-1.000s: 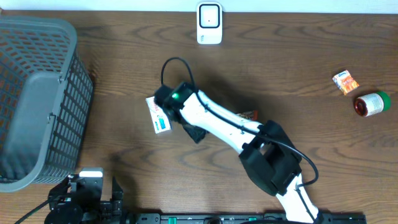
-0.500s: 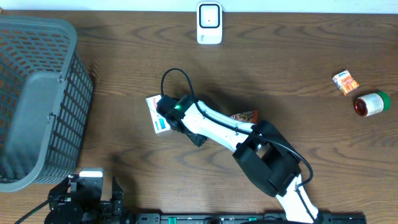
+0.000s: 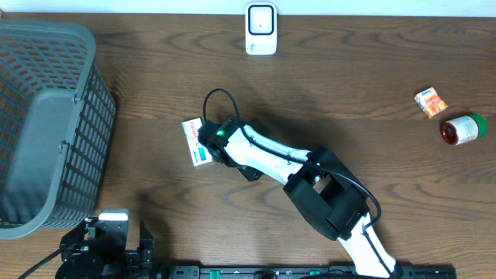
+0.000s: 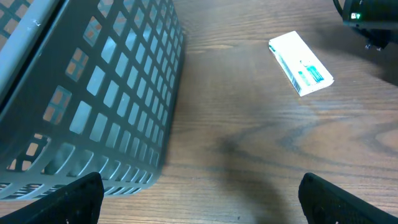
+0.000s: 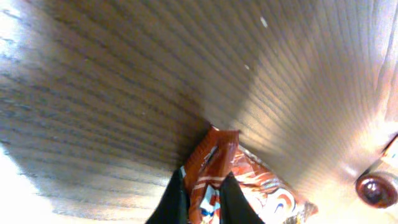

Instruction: Scan the item barcode

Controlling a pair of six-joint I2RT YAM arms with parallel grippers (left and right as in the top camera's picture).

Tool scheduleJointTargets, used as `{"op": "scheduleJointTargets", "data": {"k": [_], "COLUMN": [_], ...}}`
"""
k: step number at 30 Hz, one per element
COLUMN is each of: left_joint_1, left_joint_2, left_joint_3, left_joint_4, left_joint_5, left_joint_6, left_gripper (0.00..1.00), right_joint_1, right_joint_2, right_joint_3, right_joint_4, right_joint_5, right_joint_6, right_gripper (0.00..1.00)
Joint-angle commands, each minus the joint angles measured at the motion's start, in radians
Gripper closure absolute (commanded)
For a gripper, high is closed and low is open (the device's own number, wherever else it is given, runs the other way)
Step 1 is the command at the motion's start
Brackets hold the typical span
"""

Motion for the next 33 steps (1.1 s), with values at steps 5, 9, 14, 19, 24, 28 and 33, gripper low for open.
{"op": "scheduleJointTargets", "data": {"k": [5,9,14,19,24,28,33], "left_joint_1": [-0.005,-0.005,-0.005,-0.005,-0.005,-0.005,-0.005], "left_joint_2": [-0.005,-0.005,-0.005,-0.005,-0.005,-0.005,-0.005], "left_joint_3": [0.005,0.005,0.005,0.005,0.005,0.005,0.005], "left_joint_4": [0.0,0.0,0.0,0.0,0.0,0.0,0.0], "left_joint_5": [0.006,0.006,0.006,0.006,0.006,0.006,0.006], "left_joint_6": [-0.002,-0.002,-0.002,-0.002,-0.002,-0.002,-0.002], "left_gripper": [0.01,0.01,0.01,0.01,0.01,0.01,0.01], "right_joint_1": [-0.054,-0.156,-0.303,-0.374,-0.413,-0.434,-0.451], "right_joint_2": [-0.161,-0.277,-0.278,-0.262,-0.249,-0.247,-0.247], "right_joint_3": [0.168,0.247,0.171,-0.081,-0.221,-0.27,-0.346], "right_joint_4": [-0.038,-0.008,0.136,0.574,0.78,0.797,0.797], "right_joint_5": [-0.575,-1.077,-1.502,-1.97,-2.031,-1.905,-1.856], "right_joint_6": [-0.13,-0.224,-0.322,-0.418,-0.354,-0.364,-0.345], "right_gripper": [0.99,0.99,0.99,0.97,0.96,0.96,0.97]}}
